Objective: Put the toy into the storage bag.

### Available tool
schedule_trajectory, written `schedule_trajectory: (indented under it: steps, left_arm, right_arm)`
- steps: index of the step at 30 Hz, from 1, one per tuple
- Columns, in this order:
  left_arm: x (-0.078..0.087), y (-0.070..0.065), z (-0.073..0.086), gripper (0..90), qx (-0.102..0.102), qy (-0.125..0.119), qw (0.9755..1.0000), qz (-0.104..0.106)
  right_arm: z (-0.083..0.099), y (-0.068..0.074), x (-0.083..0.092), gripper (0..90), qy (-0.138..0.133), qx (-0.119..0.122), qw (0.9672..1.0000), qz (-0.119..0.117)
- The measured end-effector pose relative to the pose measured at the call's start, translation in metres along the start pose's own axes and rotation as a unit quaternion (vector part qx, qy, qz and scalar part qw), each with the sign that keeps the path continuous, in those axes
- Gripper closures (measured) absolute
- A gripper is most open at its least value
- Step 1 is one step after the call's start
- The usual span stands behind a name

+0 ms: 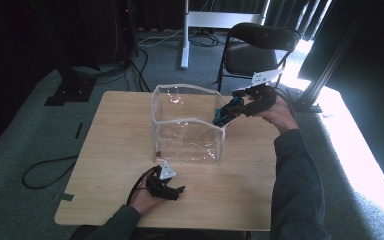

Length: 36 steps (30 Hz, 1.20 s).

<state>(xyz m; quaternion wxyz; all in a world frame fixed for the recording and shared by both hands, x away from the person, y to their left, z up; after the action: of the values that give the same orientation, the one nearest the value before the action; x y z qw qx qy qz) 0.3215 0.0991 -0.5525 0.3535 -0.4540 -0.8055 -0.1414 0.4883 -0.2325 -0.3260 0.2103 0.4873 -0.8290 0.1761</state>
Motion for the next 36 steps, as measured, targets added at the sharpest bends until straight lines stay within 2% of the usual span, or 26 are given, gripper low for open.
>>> schedule_trajectory:
  steps: [20, 36]
  left_arm:
    - [-0.001, 0.0, -0.001, 18.7, 0.002, 0.0, 1.0, 0.001]
    - [-0.001, -0.001, -0.001, 18.7, 0.002, 0.0, 1.0, 0.001]
  right_arm:
    - [0.02, 0.0, -0.039, 24.9, 0.037, -0.005, 0.9992, -0.017]
    - [0.03, -0.004, -0.041, 24.8, 0.033, -0.017, 0.9992, -0.014]
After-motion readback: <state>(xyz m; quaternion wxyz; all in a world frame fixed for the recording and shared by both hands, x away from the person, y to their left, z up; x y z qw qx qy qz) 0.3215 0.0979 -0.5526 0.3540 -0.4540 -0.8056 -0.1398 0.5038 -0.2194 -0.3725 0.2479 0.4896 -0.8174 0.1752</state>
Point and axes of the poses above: each handheld gripper's, and its own axes: x roughly backward along the jaws, z roughly out of its underside, y roughly to its left, the point moved 1 cm from there along -x, roughly forward along the jaws, and after that the axes turned 9 degrees about z, right-handed, at the moved point
